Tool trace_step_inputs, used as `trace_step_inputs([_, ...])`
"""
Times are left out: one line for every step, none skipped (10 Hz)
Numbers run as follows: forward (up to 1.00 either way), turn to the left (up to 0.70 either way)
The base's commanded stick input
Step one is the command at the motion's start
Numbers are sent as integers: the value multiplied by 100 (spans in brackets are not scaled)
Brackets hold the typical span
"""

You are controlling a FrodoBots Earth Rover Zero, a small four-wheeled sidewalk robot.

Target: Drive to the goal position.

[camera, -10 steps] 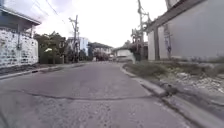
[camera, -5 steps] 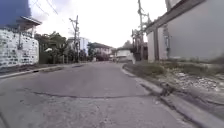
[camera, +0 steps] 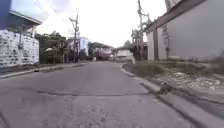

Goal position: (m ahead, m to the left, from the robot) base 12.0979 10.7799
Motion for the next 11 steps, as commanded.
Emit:
trace_step_inputs([-17, 7])
trace_step_inputs([-17, 7])
trace_step_inputs([-17, 7])
trace_step_inputs([-17, 7])
trace_step_inputs([-17, 7])
trace_step_inputs([-17, 7])
trace_step_inputs([-17, 7])
trace_step_inputs([-17, 7])
trace_step_inputs([-17, 7])
trace_step_inputs([-17, 7])
trace_step_inputs([-17, 7])
